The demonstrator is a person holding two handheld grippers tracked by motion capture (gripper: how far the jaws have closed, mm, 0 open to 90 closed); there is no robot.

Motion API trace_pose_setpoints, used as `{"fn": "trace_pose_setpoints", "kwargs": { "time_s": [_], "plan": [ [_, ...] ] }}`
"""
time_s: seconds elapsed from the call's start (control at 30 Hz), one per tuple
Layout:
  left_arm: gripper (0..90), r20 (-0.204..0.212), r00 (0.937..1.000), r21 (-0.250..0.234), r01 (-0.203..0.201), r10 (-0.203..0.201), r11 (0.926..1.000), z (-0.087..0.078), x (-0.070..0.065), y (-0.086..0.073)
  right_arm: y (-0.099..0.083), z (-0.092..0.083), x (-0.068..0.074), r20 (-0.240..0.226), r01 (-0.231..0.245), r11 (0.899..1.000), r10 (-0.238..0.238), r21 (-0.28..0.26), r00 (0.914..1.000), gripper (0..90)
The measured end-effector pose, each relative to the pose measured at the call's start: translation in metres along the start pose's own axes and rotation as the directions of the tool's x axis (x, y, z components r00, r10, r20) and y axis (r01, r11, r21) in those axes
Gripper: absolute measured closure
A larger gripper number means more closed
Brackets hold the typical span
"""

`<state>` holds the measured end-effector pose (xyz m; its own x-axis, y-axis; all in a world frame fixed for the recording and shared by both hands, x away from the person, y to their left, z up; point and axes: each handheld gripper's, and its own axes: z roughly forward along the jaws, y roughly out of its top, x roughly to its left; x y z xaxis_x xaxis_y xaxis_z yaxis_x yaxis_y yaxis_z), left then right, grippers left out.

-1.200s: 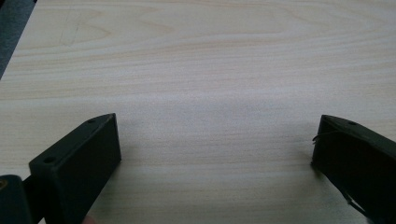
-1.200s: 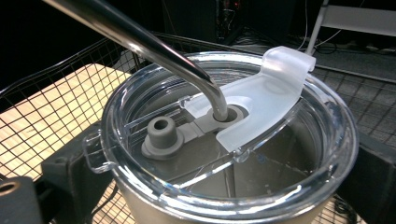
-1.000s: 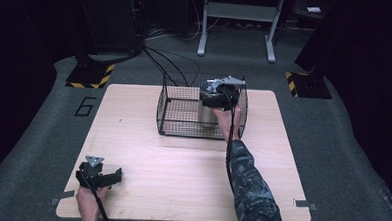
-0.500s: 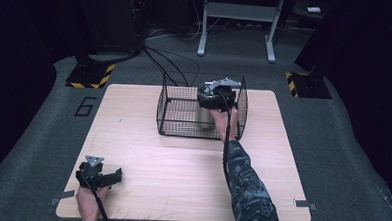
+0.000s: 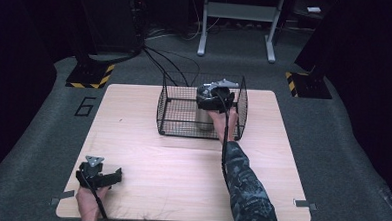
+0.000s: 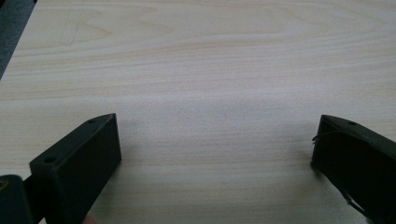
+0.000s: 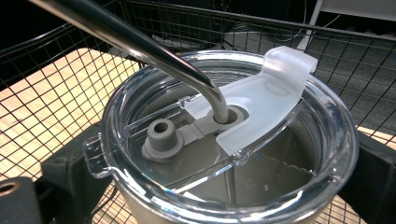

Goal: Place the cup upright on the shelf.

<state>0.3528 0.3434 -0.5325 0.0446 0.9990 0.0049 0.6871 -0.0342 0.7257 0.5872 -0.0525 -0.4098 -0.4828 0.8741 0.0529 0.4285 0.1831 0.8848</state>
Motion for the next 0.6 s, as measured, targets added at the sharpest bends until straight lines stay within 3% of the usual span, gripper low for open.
{"fn": "trace_pose_setpoints", "kwargs": {
  "time_s": [0.6],
  "plan": [
    [1.0,0.0,1.0,0.0,0.0,0.0,1.0,0.0,0.0,0.0,-0.0073,-0.0037,0.0066,0.017,0.018,1.0,-0.018,0.001,0.9997,3.3]
  ]
}}
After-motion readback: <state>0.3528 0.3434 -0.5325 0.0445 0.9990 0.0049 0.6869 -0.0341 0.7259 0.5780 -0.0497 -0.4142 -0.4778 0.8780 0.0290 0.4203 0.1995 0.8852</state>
